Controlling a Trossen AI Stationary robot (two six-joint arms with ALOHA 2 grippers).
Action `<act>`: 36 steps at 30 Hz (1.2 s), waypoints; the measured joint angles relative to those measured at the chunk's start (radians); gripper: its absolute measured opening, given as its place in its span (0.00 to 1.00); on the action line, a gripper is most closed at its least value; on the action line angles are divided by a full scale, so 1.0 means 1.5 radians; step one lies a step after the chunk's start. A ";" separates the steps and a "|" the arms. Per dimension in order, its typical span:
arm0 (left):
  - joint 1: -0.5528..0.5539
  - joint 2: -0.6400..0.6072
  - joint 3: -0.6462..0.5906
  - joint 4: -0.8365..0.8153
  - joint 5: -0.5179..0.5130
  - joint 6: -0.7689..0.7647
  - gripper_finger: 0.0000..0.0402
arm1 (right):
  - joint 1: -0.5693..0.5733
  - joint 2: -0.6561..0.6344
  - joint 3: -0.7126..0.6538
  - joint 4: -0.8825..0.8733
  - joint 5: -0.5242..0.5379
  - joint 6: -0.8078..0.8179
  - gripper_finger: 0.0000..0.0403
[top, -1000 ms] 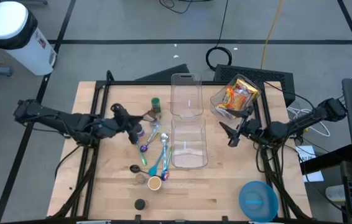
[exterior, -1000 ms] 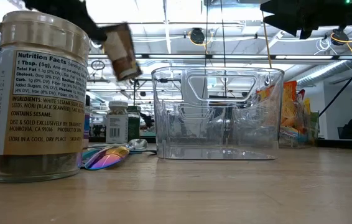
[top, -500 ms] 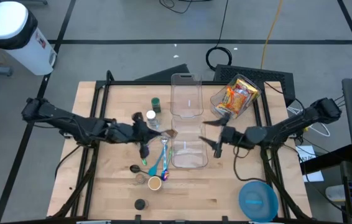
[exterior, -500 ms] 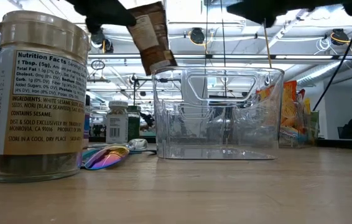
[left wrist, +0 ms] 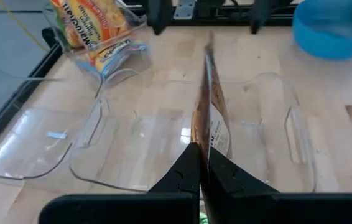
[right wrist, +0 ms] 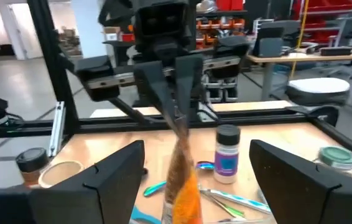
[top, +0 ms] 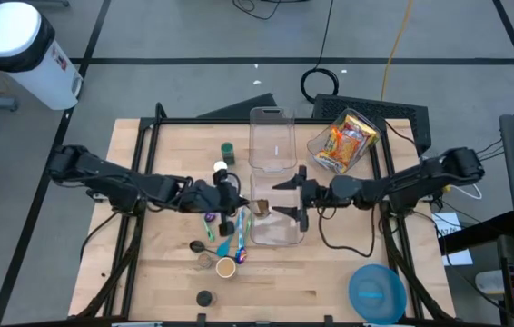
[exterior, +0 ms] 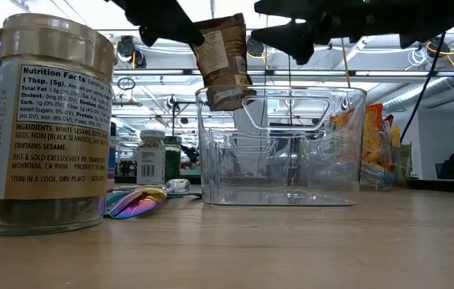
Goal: Pick & Place Food Item
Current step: Put the orange spice pack into the top left transparent bin
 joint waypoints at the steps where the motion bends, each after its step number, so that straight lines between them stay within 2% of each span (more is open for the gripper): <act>1: 0.004 0.000 0.000 -0.002 0.000 -0.005 0.00 | 0.000 0.006 0.000 0.008 -0.002 0.001 0.70; 14: 0.016 0.002 0.001 -0.005 0.001 -0.025 0.00 | -0.013 0.105 0.064 -0.005 -0.001 -0.012 0.70; 18: 0.016 0.002 0.001 -0.008 0.001 -0.025 0.00 | -0.021 0.116 0.073 -0.002 0.000 -0.012 0.65; 23: 0.016 0.002 0.001 -0.011 0.001 -0.026 0.01 | -0.022 0.116 0.073 -0.010 -0.001 -0.012 0.50; 33: 0.016 0.002 0.001 -0.009 0.001 -0.026 0.01 | -0.026 0.116 0.073 -0.017 -0.003 -0.024 0.07; 36: 0.016 0.002 0.001 -0.008 0.002 -0.027 0.01 | -0.027 0.116 0.073 -0.017 -0.025 -0.038 0.02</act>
